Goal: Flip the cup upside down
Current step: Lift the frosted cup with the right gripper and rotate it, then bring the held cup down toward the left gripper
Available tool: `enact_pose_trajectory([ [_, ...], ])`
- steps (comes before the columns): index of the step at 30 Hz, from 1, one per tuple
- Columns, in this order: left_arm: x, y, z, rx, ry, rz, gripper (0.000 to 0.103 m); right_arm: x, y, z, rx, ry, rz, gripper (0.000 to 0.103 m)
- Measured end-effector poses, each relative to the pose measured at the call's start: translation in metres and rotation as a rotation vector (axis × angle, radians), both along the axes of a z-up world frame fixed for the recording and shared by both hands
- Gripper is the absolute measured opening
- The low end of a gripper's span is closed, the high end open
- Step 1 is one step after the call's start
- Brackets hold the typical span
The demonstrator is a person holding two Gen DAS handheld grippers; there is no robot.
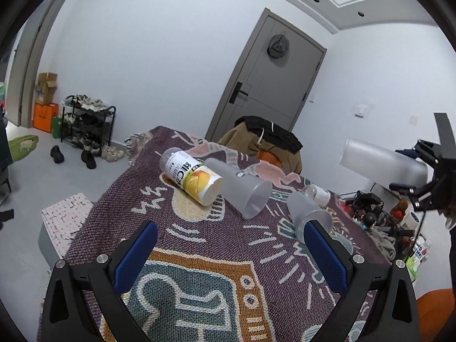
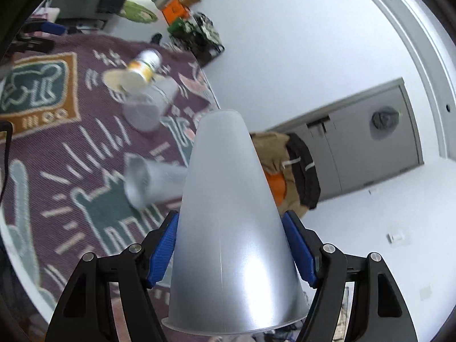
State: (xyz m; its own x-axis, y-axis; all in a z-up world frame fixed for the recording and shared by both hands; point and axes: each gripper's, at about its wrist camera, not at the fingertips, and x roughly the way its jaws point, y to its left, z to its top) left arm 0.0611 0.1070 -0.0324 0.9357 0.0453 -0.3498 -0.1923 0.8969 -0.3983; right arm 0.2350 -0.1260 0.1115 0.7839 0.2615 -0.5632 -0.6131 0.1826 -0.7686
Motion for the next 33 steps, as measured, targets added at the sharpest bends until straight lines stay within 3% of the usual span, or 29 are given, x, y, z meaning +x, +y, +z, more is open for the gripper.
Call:
enact_pose_trajectory([
  [11,-0.014,0.012,0.003,-0.012,-0.009,-0.039,0.103,-0.064,0.037,-0.032,0.17,0.115,0.091,0.073],
  [19,-0.019,0.024,0.002,-0.017,-0.009,-0.024,0.103,-0.094,0.063,-0.065,0.212,0.212,0.11,0.073],
  [28,-0.012,0.03,-0.009,-0.034,0.053,-0.006,0.103,-0.095,0.071,-0.127,0.22,0.414,0.021,0.073],
  [33,-0.002,0.031,-0.017,-0.073,0.103,-0.01,0.103,-0.08,0.056,-0.142,0.307,0.554,-0.091,0.073],
])
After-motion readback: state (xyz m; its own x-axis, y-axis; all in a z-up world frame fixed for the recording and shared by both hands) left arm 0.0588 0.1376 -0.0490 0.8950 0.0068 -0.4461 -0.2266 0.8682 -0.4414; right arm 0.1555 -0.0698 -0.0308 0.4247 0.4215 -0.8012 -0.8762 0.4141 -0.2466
